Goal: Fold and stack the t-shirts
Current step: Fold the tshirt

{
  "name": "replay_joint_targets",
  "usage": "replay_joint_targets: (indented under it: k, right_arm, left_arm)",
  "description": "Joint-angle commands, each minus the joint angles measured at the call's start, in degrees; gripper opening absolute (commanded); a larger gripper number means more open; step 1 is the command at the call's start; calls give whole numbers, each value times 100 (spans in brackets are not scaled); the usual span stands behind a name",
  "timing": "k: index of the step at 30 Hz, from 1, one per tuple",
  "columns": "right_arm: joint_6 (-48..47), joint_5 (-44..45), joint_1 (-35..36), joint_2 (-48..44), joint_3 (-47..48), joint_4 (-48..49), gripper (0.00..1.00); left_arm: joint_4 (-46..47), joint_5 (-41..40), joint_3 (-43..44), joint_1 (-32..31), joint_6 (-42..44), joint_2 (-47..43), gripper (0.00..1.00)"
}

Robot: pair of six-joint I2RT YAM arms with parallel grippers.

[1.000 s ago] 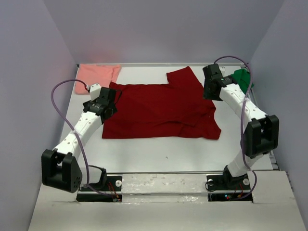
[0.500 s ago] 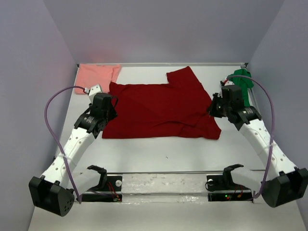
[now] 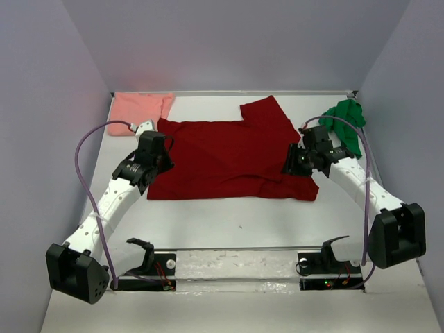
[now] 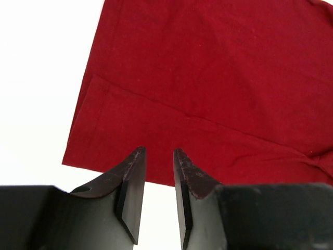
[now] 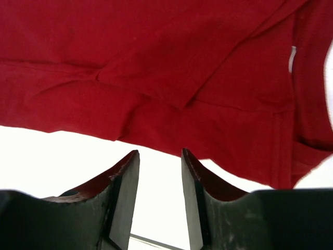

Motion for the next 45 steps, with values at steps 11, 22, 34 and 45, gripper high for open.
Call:
replay_joint_targets:
  k: [11, 22, 34, 45]
  right_arm:
    - [316, 48, 468, 1040, -518, 1102, 40]
    - [228, 268, 468, 1497, -334, 1279, 37]
    - [166, 409, 468, 1902, 105, 1252, 36]
    - [175, 418, 468, 2192, 378, 1278, 33]
  left_arm:
    - [151, -123, 484, -95, 141, 150, 39]
    - [143, -185, 423, -95, 185, 168, 39]
    - [204, -202, 300, -104, 247, 264, 39]
    - [292, -158, 194, -95, 282, 370, 39]
